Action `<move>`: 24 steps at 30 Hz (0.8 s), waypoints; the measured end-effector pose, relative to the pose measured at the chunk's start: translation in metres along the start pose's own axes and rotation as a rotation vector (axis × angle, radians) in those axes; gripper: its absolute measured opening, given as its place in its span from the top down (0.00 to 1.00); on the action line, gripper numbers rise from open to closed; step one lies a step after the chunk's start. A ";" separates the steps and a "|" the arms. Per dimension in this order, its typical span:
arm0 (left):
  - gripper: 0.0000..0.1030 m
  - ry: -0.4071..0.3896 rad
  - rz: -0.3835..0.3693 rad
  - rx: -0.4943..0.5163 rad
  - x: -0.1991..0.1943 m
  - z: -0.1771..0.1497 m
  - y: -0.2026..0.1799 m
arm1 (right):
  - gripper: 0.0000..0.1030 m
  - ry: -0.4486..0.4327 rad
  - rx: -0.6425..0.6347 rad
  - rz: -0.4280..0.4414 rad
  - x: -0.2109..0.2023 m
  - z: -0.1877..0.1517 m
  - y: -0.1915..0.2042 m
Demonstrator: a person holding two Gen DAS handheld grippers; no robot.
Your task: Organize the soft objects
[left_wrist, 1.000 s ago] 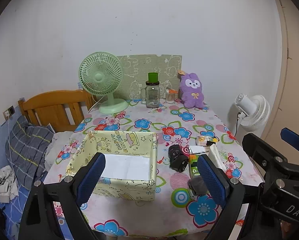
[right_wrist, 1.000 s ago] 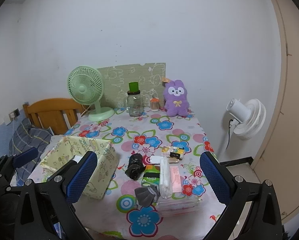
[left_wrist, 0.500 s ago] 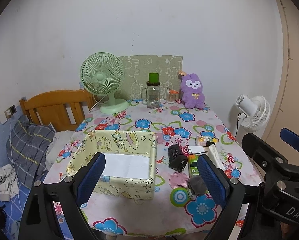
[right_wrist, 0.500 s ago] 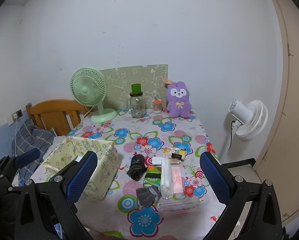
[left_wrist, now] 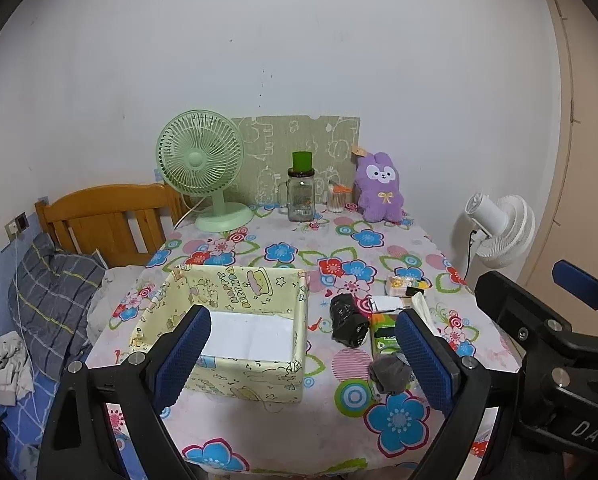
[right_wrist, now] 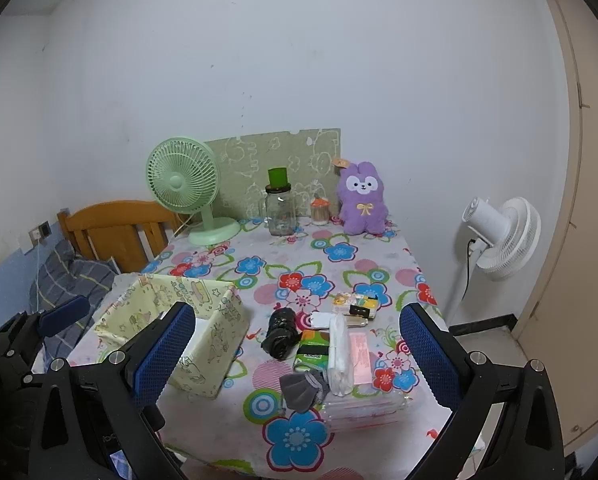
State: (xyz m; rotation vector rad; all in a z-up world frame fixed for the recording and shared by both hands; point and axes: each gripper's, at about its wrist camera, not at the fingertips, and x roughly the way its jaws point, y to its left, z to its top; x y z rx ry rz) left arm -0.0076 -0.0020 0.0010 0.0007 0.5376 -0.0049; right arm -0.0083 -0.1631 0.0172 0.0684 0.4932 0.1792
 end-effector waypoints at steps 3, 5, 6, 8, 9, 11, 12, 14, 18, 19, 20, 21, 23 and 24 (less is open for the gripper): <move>0.08 0.010 -0.004 -0.008 0.001 0.001 0.002 | 0.00 0.000 0.004 -0.002 0.000 -0.001 0.000; 0.08 0.012 -0.002 -0.015 0.002 0.001 0.003 | 0.00 -0.003 0.004 -0.002 -0.001 -0.001 0.000; 0.08 0.011 0.003 -0.016 0.002 0.001 0.004 | 0.00 -0.003 0.005 -0.002 -0.001 0.000 0.000; 0.08 0.005 0.010 -0.013 0.001 0.001 0.004 | 0.00 -0.002 0.006 -0.002 0.000 0.000 -0.001; 0.08 -0.001 0.013 -0.005 0.001 0.001 0.004 | 0.00 -0.004 0.005 -0.004 -0.001 0.000 -0.001; 0.08 -0.004 0.017 0.007 0.001 0.000 0.002 | 0.00 -0.002 0.003 -0.006 -0.001 0.000 -0.001; 0.08 -0.003 0.015 0.010 0.002 0.000 0.002 | 0.00 0.000 0.004 -0.007 -0.001 0.000 -0.002; 0.08 -0.002 0.016 0.012 0.002 0.001 0.001 | 0.00 0.001 0.006 -0.005 -0.001 0.000 -0.002; 0.08 0.006 0.018 0.007 0.003 0.001 0.002 | 0.00 -0.001 0.003 -0.009 -0.001 0.000 -0.002; 0.08 0.012 0.019 0.003 0.004 0.002 0.002 | 0.00 -0.001 0.005 -0.008 -0.001 0.000 -0.002; 0.08 0.018 0.018 -0.001 0.005 0.002 0.003 | 0.00 -0.001 0.005 -0.008 0.000 0.000 -0.002; 0.08 0.026 0.019 -0.009 0.006 0.002 0.004 | 0.00 -0.001 0.007 -0.008 -0.001 0.000 -0.002; 0.08 0.037 0.019 -0.023 0.008 0.003 0.007 | 0.00 0.000 0.005 -0.007 0.000 0.000 -0.002; 0.08 0.042 0.016 -0.027 0.009 0.003 0.008 | 0.00 -0.001 0.005 -0.006 -0.001 0.000 -0.002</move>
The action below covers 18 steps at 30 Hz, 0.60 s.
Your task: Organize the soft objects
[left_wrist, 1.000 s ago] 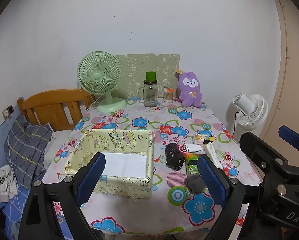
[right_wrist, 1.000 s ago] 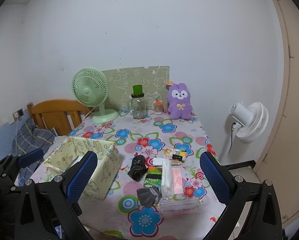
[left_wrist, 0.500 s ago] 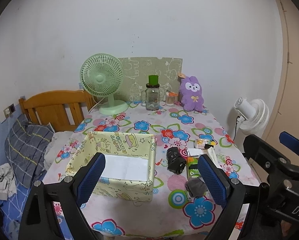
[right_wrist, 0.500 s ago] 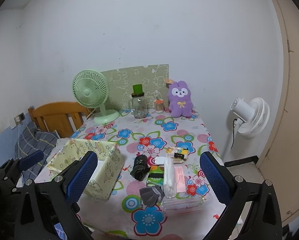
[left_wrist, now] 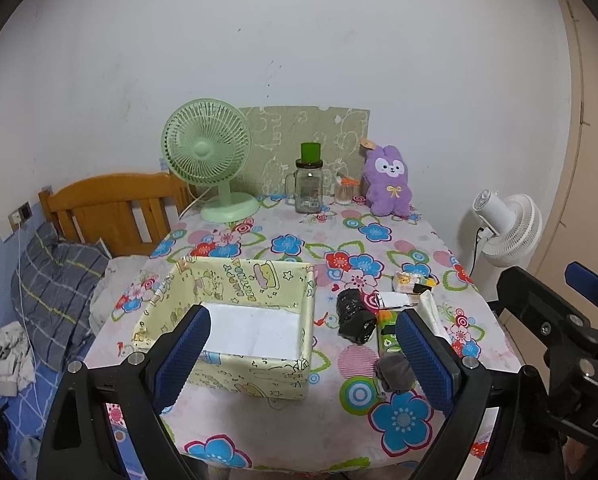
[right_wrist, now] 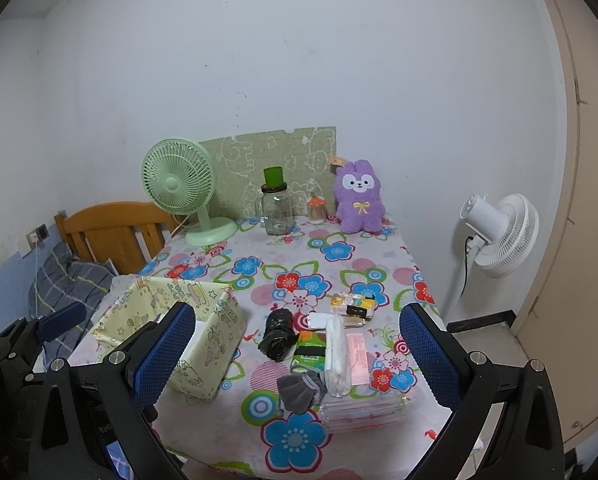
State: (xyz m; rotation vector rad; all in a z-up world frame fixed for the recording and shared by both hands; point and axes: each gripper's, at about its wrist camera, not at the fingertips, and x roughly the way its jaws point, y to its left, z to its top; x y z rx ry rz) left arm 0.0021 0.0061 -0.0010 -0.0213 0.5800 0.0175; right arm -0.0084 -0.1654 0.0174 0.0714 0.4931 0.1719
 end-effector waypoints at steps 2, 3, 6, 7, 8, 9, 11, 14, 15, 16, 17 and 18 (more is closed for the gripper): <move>0.08 0.004 -0.004 -0.005 0.001 0.000 0.002 | 0.00 0.001 0.001 0.000 0.001 0.000 0.000; 0.08 0.000 -0.003 -0.005 0.001 -0.001 0.002 | 0.00 0.002 0.000 0.001 0.000 0.000 0.000; 0.07 -0.012 0.005 0.010 0.000 -0.001 0.001 | 0.00 0.004 -0.001 0.003 0.001 0.000 0.000; 0.07 -0.014 0.007 0.012 0.000 -0.001 0.001 | 0.00 0.005 -0.002 0.003 0.001 0.000 0.000; 0.07 -0.016 0.009 0.012 0.000 -0.001 0.000 | 0.00 0.006 -0.003 0.003 0.002 -0.001 0.000; 0.06 -0.019 0.012 0.011 0.000 -0.001 0.000 | 0.00 0.006 -0.004 0.002 0.002 -0.001 0.001; 0.05 -0.021 0.019 0.010 0.000 0.000 0.000 | 0.00 0.005 -0.002 0.003 0.002 -0.001 0.000; 0.04 -0.027 0.025 0.008 0.000 0.000 0.000 | 0.00 0.005 -0.001 0.002 0.002 -0.001 0.001; 0.04 -0.028 0.027 0.009 0.000 0.000 0.000 | 0.00 0.006 -0.001 0.003 0.004 -0.001 0.002; 0.04 -0.029 0.027 0.009 -0.001 0.000 0.000 | 0.00 0.007 -0.001 0.003 0.004 0.000 0.001; 0.04 -0.027 0.026 0.009 -0.001 0.000 0.000 | 0.00 0.007 -0.002 0.003 0.004 0.000 0.002; 0.04 -0.025 0.026 0.008 0.000 0.000 0.000 | 0.00 0.007 -0.003 0.002 0.004 0.000 0.002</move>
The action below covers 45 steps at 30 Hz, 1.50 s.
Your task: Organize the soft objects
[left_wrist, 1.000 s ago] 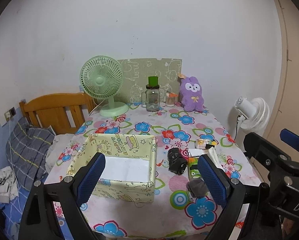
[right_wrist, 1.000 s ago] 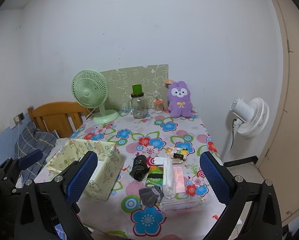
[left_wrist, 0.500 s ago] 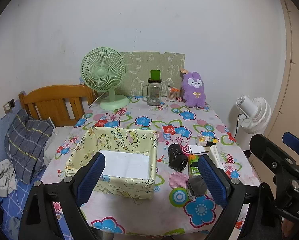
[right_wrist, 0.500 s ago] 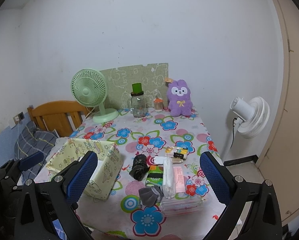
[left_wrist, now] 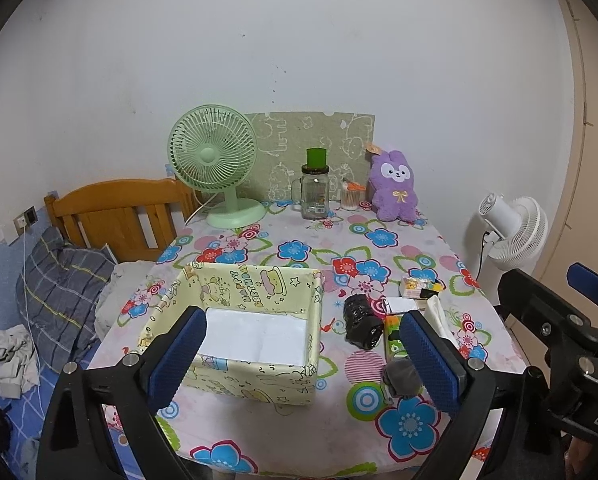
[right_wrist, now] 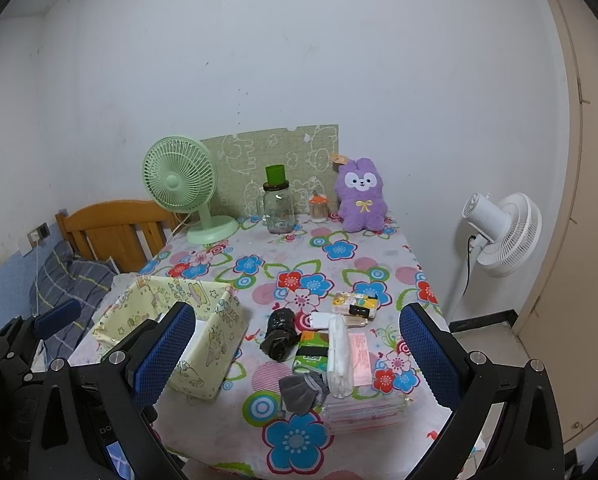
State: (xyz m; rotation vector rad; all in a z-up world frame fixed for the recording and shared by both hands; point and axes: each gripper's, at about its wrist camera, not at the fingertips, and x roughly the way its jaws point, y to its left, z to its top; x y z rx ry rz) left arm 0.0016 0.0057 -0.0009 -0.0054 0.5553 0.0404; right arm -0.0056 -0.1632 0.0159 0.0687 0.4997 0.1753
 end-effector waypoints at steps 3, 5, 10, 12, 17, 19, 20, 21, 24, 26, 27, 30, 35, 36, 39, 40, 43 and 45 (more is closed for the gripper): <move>0.04 0.002 0.001 0.000 -0.001 0.000 0.000 | 0.00 0.001 0.002 0.000 0.000 0.001 0.000; 0.05 0.003 0.000 0.001 0.000 0.001 -0.001 | 0.00 0.001 0.002 0.000 0.000 0.001 -0.001; 0.04 0.009 -0.010 -0.004 0.000 0.002 0.000 | 0.04 0.008 0.000 -0.002 0.003 0.000 0.000; 0.05 0.013 -0.021 -0.008 0.001 0.002 -0.001 | 0.04 0.008 0.001 0.000 0.004 0.000 0.001; 0.05 0.007 -0.016 0.002 0.002 0.002 -0.003 | 0.04 0.010 0.000 0.001 0.007 -0.001 0.001; 0.05 0.006 -0.016 0.006 0.003 0.001 -0.004 | 0.04 0.010 0.001 0.001 0.006 -0.001 0.001; 0.05 0.006 -0.016 0.008 0.004 0.001 -0.005 | 0.04 0.012 0.000 0.001 0.007 -0.001 0.001; 0.05 0.005 -0.017 0.010 0.004 0.001 -0.006 | 0.04 0.012 -0.001 0.001 0.006 -0.001 0.001; 0.06 0.009 -0.019 0.016 0.007 0.000 -0.009 | 0.04 0.018 0.000 0.002 0.010 -0.002 0.000; 0.06 0.014 -0.024 0.020 0.010 0.000 -0.011 | 0.08 0.024 0.000 0.004 0.012 -0.004 0.000; 0.07 0.016 -0.025 0.022 0.012 -0.001 -0.013 | 0.09 0.029 0.001 0.005 0.014 -0.004 -0.002; 0.11 0.021 -0.027 0.032 0.017 -0.004 -0.018 | 0.10 0.042 -0.001 0.004 0.020 -0.005 -0.008; 0.14 0.050 -0.048 0.040 0.031 -0.009 -0.033 | 0.13 0.079 -0.007 -0.002 0.037 -0.009 -0.021; 0.15 0.055 -0.052 0.043 0.034 -0.011 -0.036 | 0.14 0.086 -0.006 -0.006 0.039 -0.010 -0.023; 0.15 0.068 -0.063 0.049 0.041 -0.014 -0.045 | 0.17 0.113 -0.001 -0.009 0.050 -0.014 -0.030; 0.15 0.074 -0.066 0.051 0.044 -0.016 -0.048 | 0.17 0.123 0.001 -0.004 0.053 -0.016 -0.033; 0.16 0.095 -0.074 0.060 0.053 -0.018 -0.057 | 0.17 0.141 0.000 0.000 0.062 -0.020 -0.039; 0.16 0.109 -0.079 0.066 0.058 -0.020 -0.062 | 0.18 0.154 0.001 0.002 0.069 -0.021 -0.042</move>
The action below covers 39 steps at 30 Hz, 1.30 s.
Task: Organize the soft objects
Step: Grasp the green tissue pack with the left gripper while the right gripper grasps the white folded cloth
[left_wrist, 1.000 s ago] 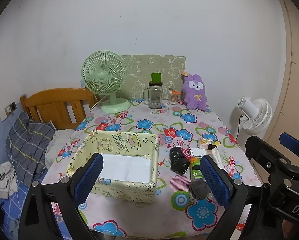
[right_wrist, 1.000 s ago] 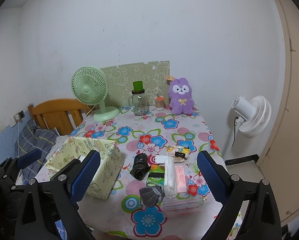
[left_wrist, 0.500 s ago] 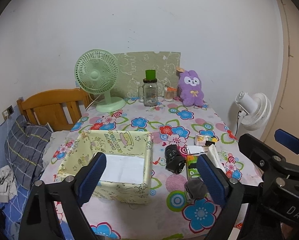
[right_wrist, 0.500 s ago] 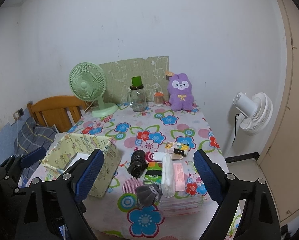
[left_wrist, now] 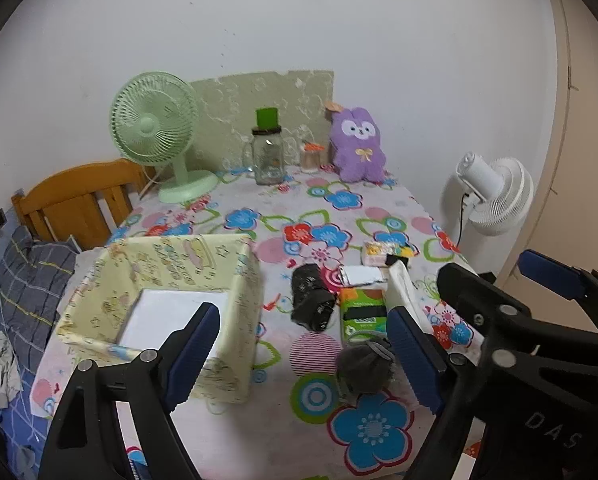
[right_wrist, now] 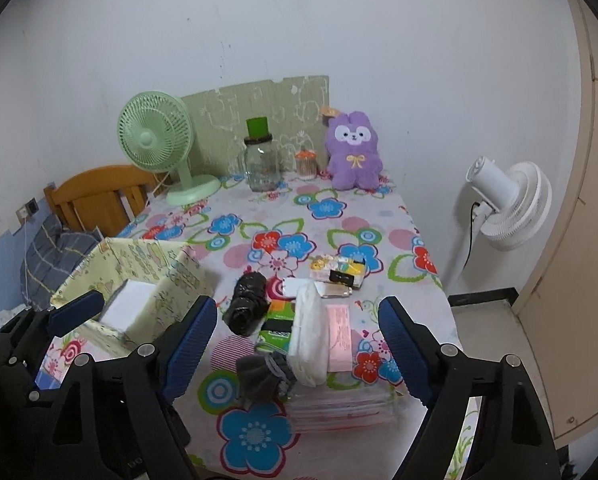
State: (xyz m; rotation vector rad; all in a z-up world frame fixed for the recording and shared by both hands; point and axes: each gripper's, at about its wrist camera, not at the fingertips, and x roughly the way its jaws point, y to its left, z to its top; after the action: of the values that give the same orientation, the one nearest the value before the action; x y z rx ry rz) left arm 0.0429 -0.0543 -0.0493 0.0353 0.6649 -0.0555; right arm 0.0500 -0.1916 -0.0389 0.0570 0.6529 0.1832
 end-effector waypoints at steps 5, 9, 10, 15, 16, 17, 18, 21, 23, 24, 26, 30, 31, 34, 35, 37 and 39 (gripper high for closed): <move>0.17 0.039 -0.011 0.010 0.019 -0.003 -0.011 | 0.24 0.051 0.011 0.015 0.021 -0.003 -0.009; 0.17 0.066 -0.013 0.018 0.034 -0.006 -0.018 | 0.31 0.101 0.011 0.035 0.042 -0.006 -0.013; 0.18 0.076 -0.016 0.022 0.038 -0.007 -0.019 | 0.31 0.110 0.010 0.037 0.047 -0.007 -0.013; 0.21 0.119 -0.013 0.027 0.056 -0.011 -0.021 | 0.34 0.156 0.007 0.043 0.070 -0.011 -0.016; 0.21 0.130 -0.017 0.028 0.060 -0.012 -0.022 | 0.36 0.161 0.006 0.045 0.073 -0.011 -0.015; 0.21 0.136 -0.018 0.031 0.062 -0.012 -0.022 | 0.36 0.174 0.004 0.049 0.079 -0.013 -0.015; 0.21 0.146 -0.018 0.034 0.066 -0.013 -0.023 | 0.39 0.184 0.003 0.051 0.083 -0.014 -0.015; 0.21 0.172 -0.022 0.038 0.075 -0.016 -0.024 | 0.45 0.210 0.002 0.056 0.095 -0.016 -0.014; 0.21 0.184 -0.024 0.038 0.080 -0.017 -0.024 | 0.53 0.228 0.004 0.064 0.103 -0.017 -0.015; 0.21 0.191 -0.025 0.039 0.082 -0.017 -0.025 | 0.60 0.234 0.005 0.068 0.105 -0.018 -0.014; 0.21 0.203 -0.025 0.042 0.086 -0.019 -0.026 | 0.64 0.257 0.004 0.084 0.112 -0.020 -0.014; 0.21 0.224 -0.031 0.045 0.094 -0.021 -0.028 | 0.81 0.268 -0.007 0.089 0.118 -0.023 -0.014; 0.21 0.225 -0.032 0.047 0.095 -0.020 -0.029 | 0.84 0.267 -0.010 0.086 0.118 -0.023 -0.014; 0.21 0.222 -0.038 0.048 0.097 -0.017 -0.033 | 0.85 0.258 0.006 0.087 0.116 -0.020 -0.021; 0.21 0.220 -0.040 0.048 0.099 -0.016 -0.034 | 0.86 0.252 0.013 0.085 0.115 -0.020 -0.024; 0.21 0.220 -0.046 0.051 0.102 -0.014 -0.038 | 0.86 0.237 0.024 0.073 0.111 -0.017 -0.030; 0.21 0.224 -0.051 0.058 0.106 -0.012 -0.043 | 0.86 0.223 0.032 0.064 0.108 -0.015 -0.036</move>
State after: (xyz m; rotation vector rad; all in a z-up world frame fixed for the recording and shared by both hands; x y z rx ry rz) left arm 0.1162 -0.1006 -0.1246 0.0810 0.8881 -0.1208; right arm 0.1308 -0.2066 -0.1193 0.0885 0.8772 0.2428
